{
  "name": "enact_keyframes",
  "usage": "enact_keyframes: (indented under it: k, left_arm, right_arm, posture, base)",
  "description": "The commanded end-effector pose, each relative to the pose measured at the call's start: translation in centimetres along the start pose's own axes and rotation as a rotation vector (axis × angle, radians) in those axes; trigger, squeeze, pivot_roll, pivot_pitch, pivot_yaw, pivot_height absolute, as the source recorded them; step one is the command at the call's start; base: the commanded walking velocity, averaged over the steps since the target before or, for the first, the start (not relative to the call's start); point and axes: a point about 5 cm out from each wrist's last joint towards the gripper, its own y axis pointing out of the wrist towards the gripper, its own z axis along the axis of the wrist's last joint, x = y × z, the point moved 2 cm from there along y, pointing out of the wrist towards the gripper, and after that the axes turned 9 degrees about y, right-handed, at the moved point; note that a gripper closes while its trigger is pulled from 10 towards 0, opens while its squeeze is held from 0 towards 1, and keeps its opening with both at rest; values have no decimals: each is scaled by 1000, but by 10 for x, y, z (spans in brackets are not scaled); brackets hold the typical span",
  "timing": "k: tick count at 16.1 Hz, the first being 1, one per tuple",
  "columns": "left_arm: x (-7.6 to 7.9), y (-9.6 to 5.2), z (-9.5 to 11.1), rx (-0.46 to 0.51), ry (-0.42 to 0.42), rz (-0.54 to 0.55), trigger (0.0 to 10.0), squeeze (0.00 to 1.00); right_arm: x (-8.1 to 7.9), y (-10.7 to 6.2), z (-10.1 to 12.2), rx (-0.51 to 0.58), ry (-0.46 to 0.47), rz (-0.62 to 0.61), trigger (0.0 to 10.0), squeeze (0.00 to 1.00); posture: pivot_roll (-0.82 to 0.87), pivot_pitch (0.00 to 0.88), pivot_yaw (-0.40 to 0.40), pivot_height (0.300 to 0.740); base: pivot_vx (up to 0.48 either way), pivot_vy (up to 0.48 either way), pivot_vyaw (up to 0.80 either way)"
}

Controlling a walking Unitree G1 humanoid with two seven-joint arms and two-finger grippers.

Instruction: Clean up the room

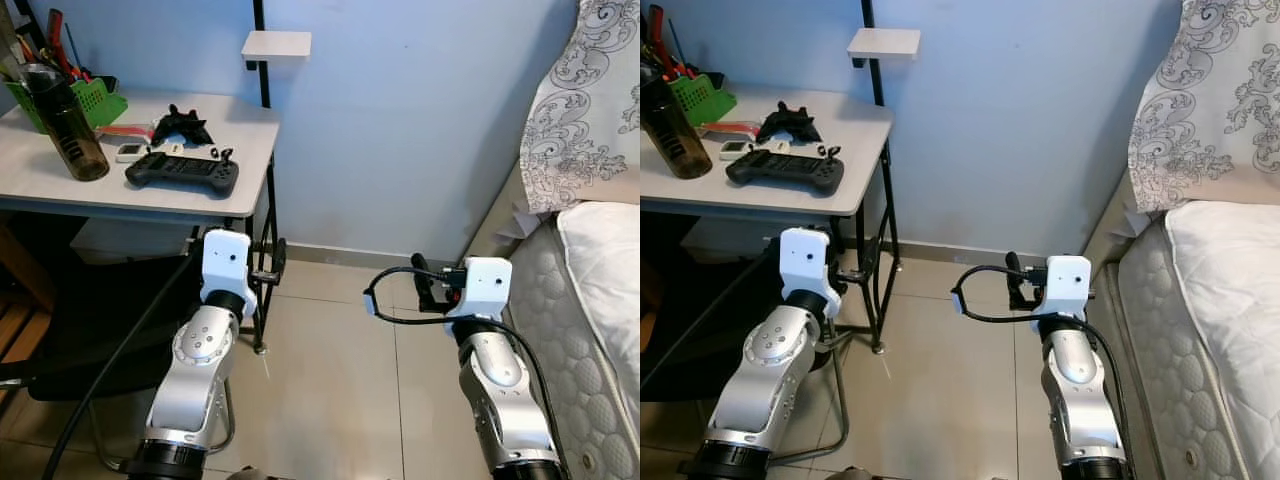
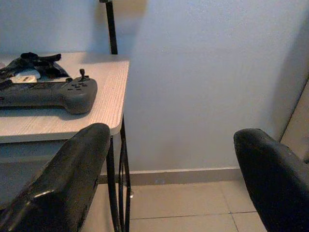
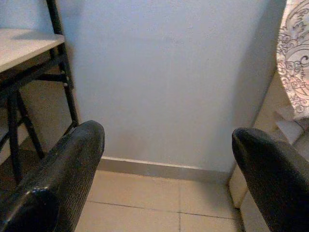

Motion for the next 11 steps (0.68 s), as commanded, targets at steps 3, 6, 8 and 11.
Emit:
enact_keyframes:
  k: [3, 6, 8, 11]
  left_arm:
    - [5, 0, -2, -7, 7, -10, 10000, 0]
    - [6, 4, 3, 11, 11, -15, 10000, 0]
    - [9, 5, 5, 28, 57, -31, 10000, 0]
    - [15, 6, 8, 46, 45, -62, 10000, 0]
  right_arm:
    - [5, 1, -4, -31, 30, -27, 10000, 0]
    - [0, 3, -5, -44, 8, 2, 10000, 0]
    - [-3, 2, -8, -55, 1, 18, 10000, 0]
    - [-4, 4, -5, -37, -33, 24, 10000, 0]
  posture:
    - [14, 0, 7, 740]
    - [13, 0, 8, 740]
    - [15, 0, 6, 740]
    - [10, 0, 3, 740]
  base:
    - [0, 0, 0]
    - [0, 0, -248]
    - [0, 0, -603]
    - [0, -469, -563]
